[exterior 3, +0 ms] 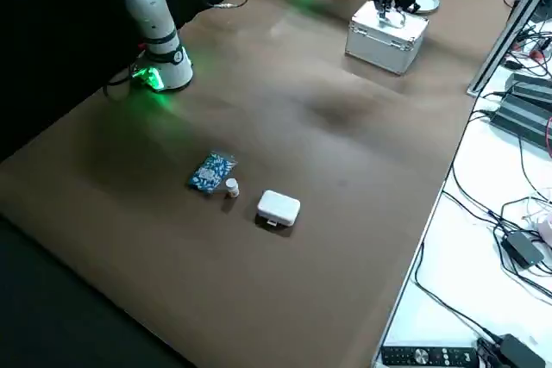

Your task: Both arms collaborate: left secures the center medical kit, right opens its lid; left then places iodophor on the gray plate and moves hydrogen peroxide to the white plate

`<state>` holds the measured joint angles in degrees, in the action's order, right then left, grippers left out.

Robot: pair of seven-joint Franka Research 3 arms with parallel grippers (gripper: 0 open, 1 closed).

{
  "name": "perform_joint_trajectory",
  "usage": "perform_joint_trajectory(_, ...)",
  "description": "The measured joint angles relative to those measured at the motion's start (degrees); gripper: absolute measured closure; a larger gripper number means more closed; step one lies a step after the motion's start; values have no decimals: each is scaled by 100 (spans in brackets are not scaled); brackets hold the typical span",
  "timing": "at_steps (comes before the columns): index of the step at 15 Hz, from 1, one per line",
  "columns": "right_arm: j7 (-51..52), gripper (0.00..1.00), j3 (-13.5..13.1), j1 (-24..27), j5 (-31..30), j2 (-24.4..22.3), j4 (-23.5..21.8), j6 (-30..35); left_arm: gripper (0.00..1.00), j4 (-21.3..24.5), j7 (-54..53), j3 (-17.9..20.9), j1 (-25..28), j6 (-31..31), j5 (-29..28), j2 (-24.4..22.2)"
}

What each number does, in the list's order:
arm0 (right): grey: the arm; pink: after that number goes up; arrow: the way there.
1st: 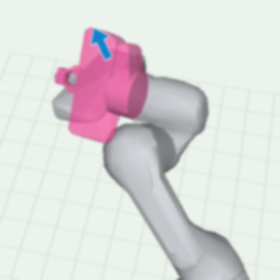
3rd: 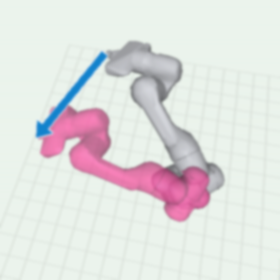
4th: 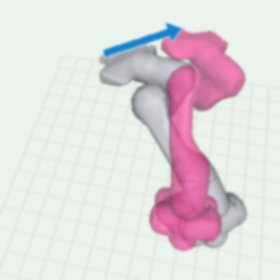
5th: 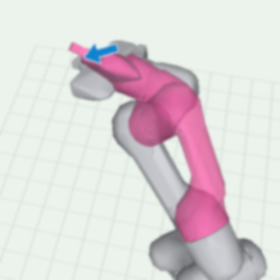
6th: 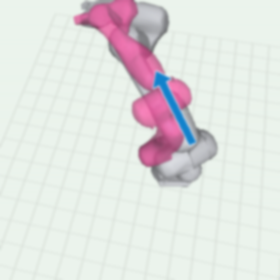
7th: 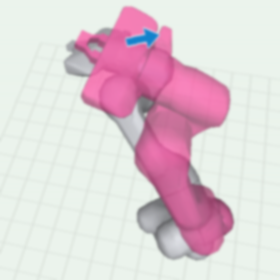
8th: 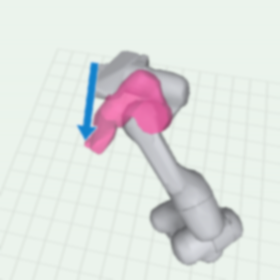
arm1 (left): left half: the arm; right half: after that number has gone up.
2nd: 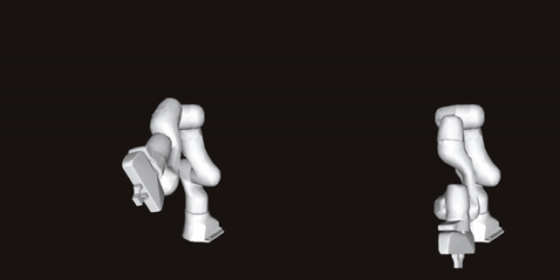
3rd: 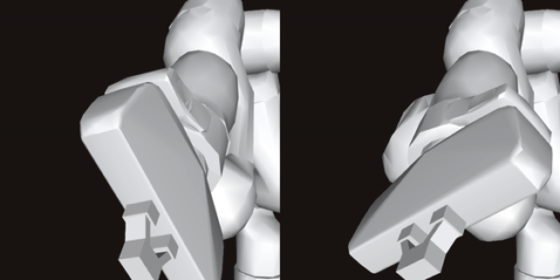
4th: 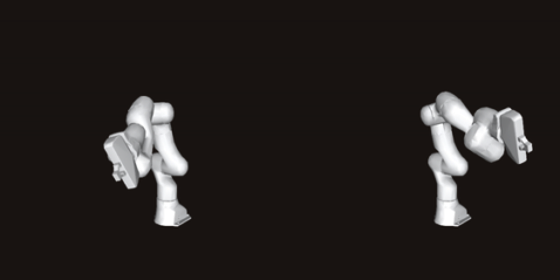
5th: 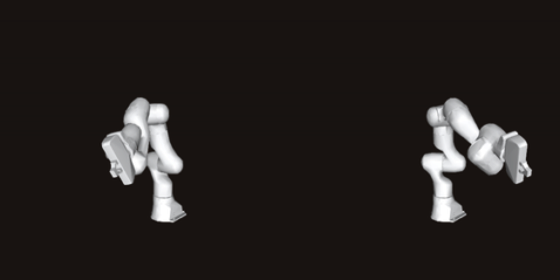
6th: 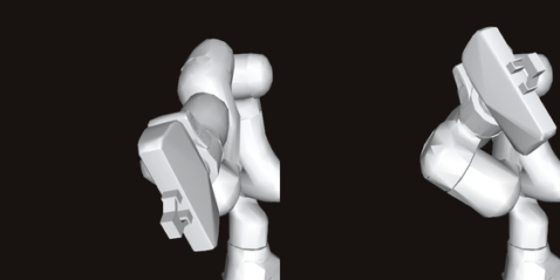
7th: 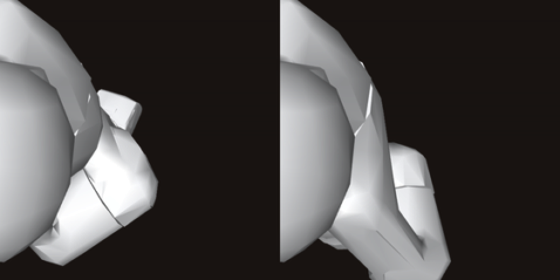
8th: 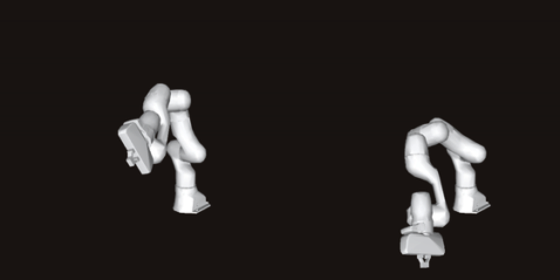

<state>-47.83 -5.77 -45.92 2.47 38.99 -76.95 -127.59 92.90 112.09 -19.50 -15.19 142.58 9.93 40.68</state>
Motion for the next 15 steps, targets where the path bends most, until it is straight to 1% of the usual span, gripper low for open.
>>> perform_joint_trajectory(1,-2,64,-1,1,152,0,5,-10,70,0,0,0,0,0,0,0)
perform_joint_trajectory(2,-2,64,-1,1,216,0,16,-10,70,0,0,0,0,0,0,0)
perform_joint_trajectory(3,-2,67,-1,1,289,0,32,-9,70,0,0,0,0,0,0,0)
perform_joint_trajectory(4,-2,67,-1,1,343,0,53,-3,70,0,0,0,1,0,0,0)
perform_joint_trajectory(10,-5,75,-1,2,449,0,79,-1,70,0,1,0,1,0,0,0)
perform_joint_trajectory(11,-7,78,-1,2,460,0,79,0,70,0,1,0,1,0,0,0)
perform_joint_trajectory(12,-7,78,-1,2,466,0,79,1,70,0,1,0,1,0,0,0)
perform_joint_trajectory(13,0,85,-6,2,463,0,79,14,70,0,1,2,1,0,0,0)
perform_joint_trajectory(15,28,86,-12,2,461,-1,80,32,70,0,2,3,3,-1,0,1)
